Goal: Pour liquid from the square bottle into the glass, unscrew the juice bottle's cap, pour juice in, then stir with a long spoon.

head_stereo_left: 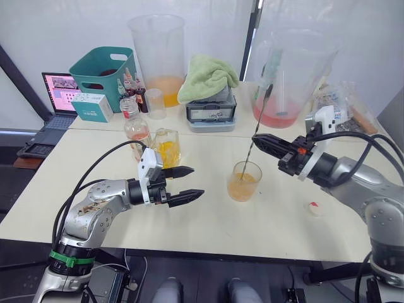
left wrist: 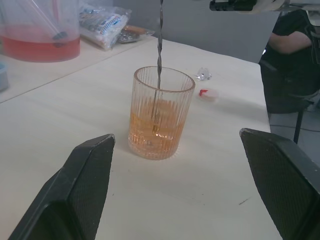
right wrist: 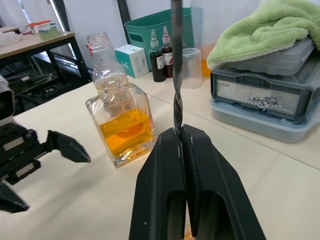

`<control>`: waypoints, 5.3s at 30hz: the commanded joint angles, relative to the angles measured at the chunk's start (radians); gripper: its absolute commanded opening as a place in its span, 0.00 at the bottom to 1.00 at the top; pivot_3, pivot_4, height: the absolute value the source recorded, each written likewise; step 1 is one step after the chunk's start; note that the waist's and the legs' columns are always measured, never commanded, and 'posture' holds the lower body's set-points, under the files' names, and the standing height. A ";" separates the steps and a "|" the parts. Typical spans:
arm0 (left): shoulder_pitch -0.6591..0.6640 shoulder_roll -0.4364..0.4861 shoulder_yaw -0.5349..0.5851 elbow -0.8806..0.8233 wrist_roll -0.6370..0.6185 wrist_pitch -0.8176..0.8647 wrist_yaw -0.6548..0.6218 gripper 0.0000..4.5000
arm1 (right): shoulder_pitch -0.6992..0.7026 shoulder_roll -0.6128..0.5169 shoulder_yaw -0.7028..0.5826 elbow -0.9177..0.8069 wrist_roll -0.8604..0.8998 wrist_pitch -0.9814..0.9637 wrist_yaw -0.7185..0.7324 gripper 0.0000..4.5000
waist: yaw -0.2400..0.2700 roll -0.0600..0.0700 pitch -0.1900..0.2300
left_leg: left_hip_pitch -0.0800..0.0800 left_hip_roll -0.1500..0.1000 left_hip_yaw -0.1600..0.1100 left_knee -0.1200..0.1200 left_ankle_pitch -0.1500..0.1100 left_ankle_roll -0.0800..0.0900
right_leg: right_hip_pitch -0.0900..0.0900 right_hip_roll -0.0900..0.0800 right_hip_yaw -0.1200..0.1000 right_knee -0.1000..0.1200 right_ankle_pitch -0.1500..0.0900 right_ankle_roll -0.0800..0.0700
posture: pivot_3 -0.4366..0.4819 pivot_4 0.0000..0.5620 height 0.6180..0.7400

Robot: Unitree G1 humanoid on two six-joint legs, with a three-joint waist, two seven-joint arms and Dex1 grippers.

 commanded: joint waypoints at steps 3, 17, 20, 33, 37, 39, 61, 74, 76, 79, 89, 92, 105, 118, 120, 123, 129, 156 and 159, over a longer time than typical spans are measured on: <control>-0.022 -0.006 0.004 -0.018 0.009 -0.022 -0.001 0.94 | -0.035 -0.002 0.003 0.021 -0.129 -0.081 0.049 0.00 | 0.000 0.000 0.000 | 0.000 0.000 0.000 0.000 0.000 0.000 | 0.000 0.000 0.000 0.000 0.000 0.000 | 0.48 0.27 1.00; -0.034 -0.021 0.001 0.002 0.033 -0.029 -0.007 0.94 | 0.000 -0.065 -0.055 -0.069 -0.038 0.045 0.138 0.00 | -0.001 0.000 0.000 | 0.000 0.000 -0.001 0.000 0.000 0.000 | 0.000 0.000 0.000 0.001 0.000 0.000 | 0.48 0.27 1.00; -0.037 -0.023 0.000 0.003 0.036 -0.029 -0.006 0.94 | -0.022 -0.018 -0.047 -0.041 -0.067 0.027 0.106 0.00 | -0.003 0.000 0.000 | 0.000 0.000 0.000 0.000 0.000 0.000 | 0.000 0.000 0.000 0.001 0.000 0.000 | 0.48 0.27 1.00; -0.052 -0.026 0.000 0.017 0.046 -0.032 -0.009 0.94 | -0.003 0.027 -0.052 0.030 -0.228 -0.078 0.124 0.00 | 0.001 0.000 0.000 | 0.001 -0.001 -0.001 0.000 0.000 0.000 | 0.000 0.000 0.000 0.004 0.000 0.000 | 0.48 0.27 1.00; -0.055 -0.029 -0.002 0.026 0.051 -0.037 -0.008 0.94 | 0.012 -0.004 -0.083 -0.037 -0.126 -0.011 0.167 0.00 | 0.003 0.000 0.000 | 0.000 -0.001 -0.002 0.000 0.000 0.000 | 0.000 -0.001 0.000 0.005 0.000 0.000 | 0.48 0.27 1.00; -0.056 -0.030 -0.002 0.027 0.053 -0.038 -0.008 0.94 | 0.011 0.007 -0.082 -0.065 -0.083 0.008 0.165 0.00 | 0.001 0.000 0.000 | 0.000 -0.001 -0.002 0.000 0.000 0.000 | 0.000 -0.001 0.000 0.004 0.000 0.000 | 0.48 0.27 1.00; -0.083 -0.033 0.001 0.045 0.063 -0.042 -0.008 0.94 | 0.015 0.098 -0.015 0.031 -0.276 -0.129 0.160 0.00 | -0.002 0.000 0.000 | 0.001 -0.001 -0.002 0.000 0.000 0.000 | -0.001 0.000 -0.001 0.006 0.000 0.000 | 0.48 0.27 1.00; -0.072 -0.034 -0.001 0.031 0.063 -0.040 -0.005 0.94 | 0.007 0.103 -0.029 -0.034 -0.141 -0.030 0.138 0.00 | -0.004 0.000 0.000 | 0.001 -0.001 -0.003 0.000 0.000 0.000 | -0.001 0.000 -0.001 0.006 0.000 0.000 | 0.48 0.27 1.00; -0.076 -0.035 -0.002 0.033 0.063 -0.039 -0.004 0.94 | 0.012 0.125 -0.016 0.004 -0.203 -0.075 0.119 0.00 | -0.004 0.000 0.000 | 0.001 -0.001 -0.003 0.000 0.000 0.000 | 0.000 0.000 -0.001 0.006 0.000 0.000 | 0.48 0.27 1.00; -0.079 -0.033 -0.002 0.035 0.064 -0.040 -0.007 0.94 | 0.024 0.121 -0.009 0.037 -0.278 -0.117 0.114 0.00 | 0.000 0.000 0.000 | 0.001 -0.002 -0.003 0.000 0.000 0.000 | -0.001 -0.001 -0.001 0.006 0.000 0.000 | 0.48 0.27 1.00; -0.074 -0.031 -0.008 0.042 0.070 -0.046 -0.018 0.94 | 0.070 0.024 -0.096 -0.082 -0.082 0.015 0.206 0.00 | -0.001 0.000 0.000 | 0.001 -0.001 -0.003 0.000 0.000 0.000 | 0.000 0.000 -0.001 0.006 0.000 0.000 | 0.48 0.27 1.00; -0.072 -0.032 -0.009 0.043 0.072 -0.048 -0.019 0.94 | 0.038 0.064 -0.132 -0.070 -0.049 0.006 0.149 0.00 | -0.006 0.000 0.000 | 0.001 -0.001 -0.003 0.000 0.000 0.000 | 0.000 0.000 -0.001 0.006 0.000 0.000 | 0.48 0.27 1.00; -0.068 -0.028 -0.016 0.056 0.092 -0.067 -0.040 0.94 | 0.003 0.065 -0.188 -0.049 -0.032 0.007 0.066 0.00 | -0.001 0.000 0.000 | 0.001 -0.001 -0.003 0.000 0.000 0.000 | 0.000 0.000 -0.001 0.006 0.000 0.000 | 0.48 0.27 1.00; -0.060 -0.045 -0.001 0.053 0.080 -0.073 -0.023 0.94 | -0.021 -0.002 -0.307 -0.028 0.175 0.075 -0.023 0.00 | -0.001 0.000 0.000 | 0.001 -0.001 -0.003 0.000 0.000 0.000 | 0.000 0.000 -0.001 0.006 0.000 0.000 | 0.48 0.27 1.00; -0.060 -0.050 0.004 0.056 0.075 -0.073 -0.017 0.94 | -0.009 -0.024 -0.322 -0.024 0.189 0.085 -0.036 0.00 | -0.001 0.000 0.000 | 0.000 -0.001 -0.003 0.000 0.000 0.000 | 0.000 0.000 -0.001 0.006 0.000 0.000 | 0.48 0.27 1.00; -0.060 -0.057 0.006 0.054 0.069 -0.070 -0.011 0.94 | 0.017 -0.052 -0.364 -0.023 0.222 0.095 -0.058 0.00 | 0.003 0.000 0.000 | 0.000 -0.001 -0.003 0.000 0.000 0.000 | 0.000 0.000 -0.001 0.006 0.000 0.000 | 0.48 0.27 1.00; -0.069 -0.060 0.014 0.065 0.060 -0.062 -0.002 0.94 | 0.042 -0.095 -0.433 -0.022 0.304 0.110 -0.116 0.00 | 0.001 0.000 0.000 | 0.000 -0.001 -0.003 0.000 0.000 0.000 | 0.000 0.000 -0.001 0.006 0.000 0.000 | 0.48 0.27 1.00; -0.061 -0.073 0.002 0.068 0.068 -0.074 0.011 0.94 | 0.133 -0.335 -0.296 0.209 0.351 0.473 -0.029 0.00 | 0.001 0.000 0.000 | 0.000 -0.001 0.000 0.001 0.000 0.000 | 0.000 0.001 0.000 0.004 0.000 0.000 | 0.48 0.27 1.00; -0.052 -0.070 0.005 0.060 0.068 -0.076 0.014 0.94 | 0.040 -0.298 -0.195 0.252 0.301 0.482 -0.037 0.00 | 0.001 0.000 0.000 | 0.000 -0.001 0.000 0.001 0.000 0.000 | 0.001 0.000 0.001 0.003 0.000 0.000 | 0.48 0.27 1.00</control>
